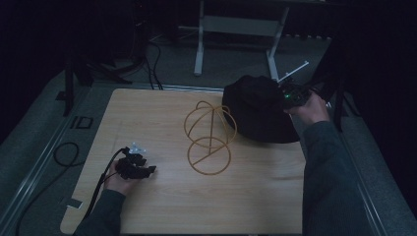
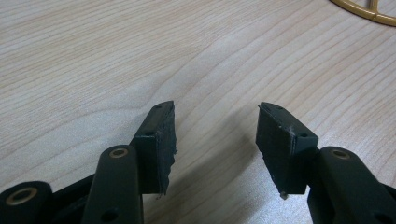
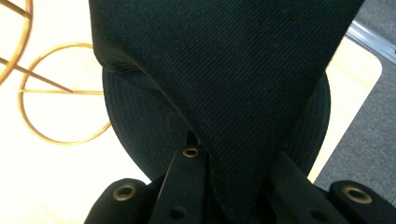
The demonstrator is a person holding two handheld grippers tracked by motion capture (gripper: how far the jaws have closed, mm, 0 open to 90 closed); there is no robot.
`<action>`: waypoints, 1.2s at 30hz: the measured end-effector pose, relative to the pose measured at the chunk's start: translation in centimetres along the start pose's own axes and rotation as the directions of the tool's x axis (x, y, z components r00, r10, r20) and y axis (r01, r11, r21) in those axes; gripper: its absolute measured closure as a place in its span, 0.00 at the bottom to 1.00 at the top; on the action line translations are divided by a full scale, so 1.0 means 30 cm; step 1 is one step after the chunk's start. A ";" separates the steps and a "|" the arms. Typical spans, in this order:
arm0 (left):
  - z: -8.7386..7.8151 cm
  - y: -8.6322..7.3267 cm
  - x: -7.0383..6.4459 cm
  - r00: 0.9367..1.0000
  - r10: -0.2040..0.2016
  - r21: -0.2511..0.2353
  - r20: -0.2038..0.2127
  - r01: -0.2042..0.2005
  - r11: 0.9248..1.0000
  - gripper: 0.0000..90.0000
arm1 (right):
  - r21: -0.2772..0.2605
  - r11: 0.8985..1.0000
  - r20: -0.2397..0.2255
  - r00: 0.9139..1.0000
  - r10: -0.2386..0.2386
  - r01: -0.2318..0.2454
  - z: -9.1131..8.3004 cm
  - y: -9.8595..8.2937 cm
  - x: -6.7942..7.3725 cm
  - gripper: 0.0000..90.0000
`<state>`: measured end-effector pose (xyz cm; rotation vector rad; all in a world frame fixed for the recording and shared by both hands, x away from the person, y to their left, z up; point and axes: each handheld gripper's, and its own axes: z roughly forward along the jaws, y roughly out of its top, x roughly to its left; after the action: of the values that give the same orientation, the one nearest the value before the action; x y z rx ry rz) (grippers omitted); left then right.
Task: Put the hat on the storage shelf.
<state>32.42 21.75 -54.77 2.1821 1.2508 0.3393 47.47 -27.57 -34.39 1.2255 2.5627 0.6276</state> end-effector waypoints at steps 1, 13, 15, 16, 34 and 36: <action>0.000 0.000 0.000 1.000 0.000 0.000 0.000 0.000 1.000 0.53 | 0.000 1.000 0.000 1.000 0.000 0.000 0.000 0.000 0.000 0.98; 0.000 0.000 0.000 1.000 0.003 0.000 0.006 -0.003 1.000 0.53 | -0.064 0.998 -0.015 1.000 -0.004 0.004 -0.066 0.000 -0.016 0.98; 0.001 0.000 -0.001 1.000 0.004 -0.001 0.006 -0.004 1.000 0.53 | -0.078 0.997 -0.021 1.000 -0.005 0.004 -0.080 -0.003 -0.019 0.98; 0.001 0.000 -0.001 1.000 0.004 -0.001 0.006 -0.004 1.000 0.53 | -0.086 0.996 -0.032 0.999 -0.008 0.005 -0.092 -0.007 -0.021 0.98; 0.001 0.001 -0.002 1.000 -0.001 -0.003 0.019 0.001 1.000 0.53 | -0.137 0.990 -0.056 0.997 -0.053 0.045 -0.200 -0.039 -0.027 0.98; 0.001 0.001 -0.002 1.000 -0.001 -0.003 0.019 0.001 1.000 0.53 | -0.150 0.987 -0.063 0.996 -0.062 0.052 -0.216 -0.041 -0.022 0.98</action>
<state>32.41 21.68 -54.78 2.1768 1.2406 0.3192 44.57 -30.59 -29.25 1.0974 2.5426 0.8435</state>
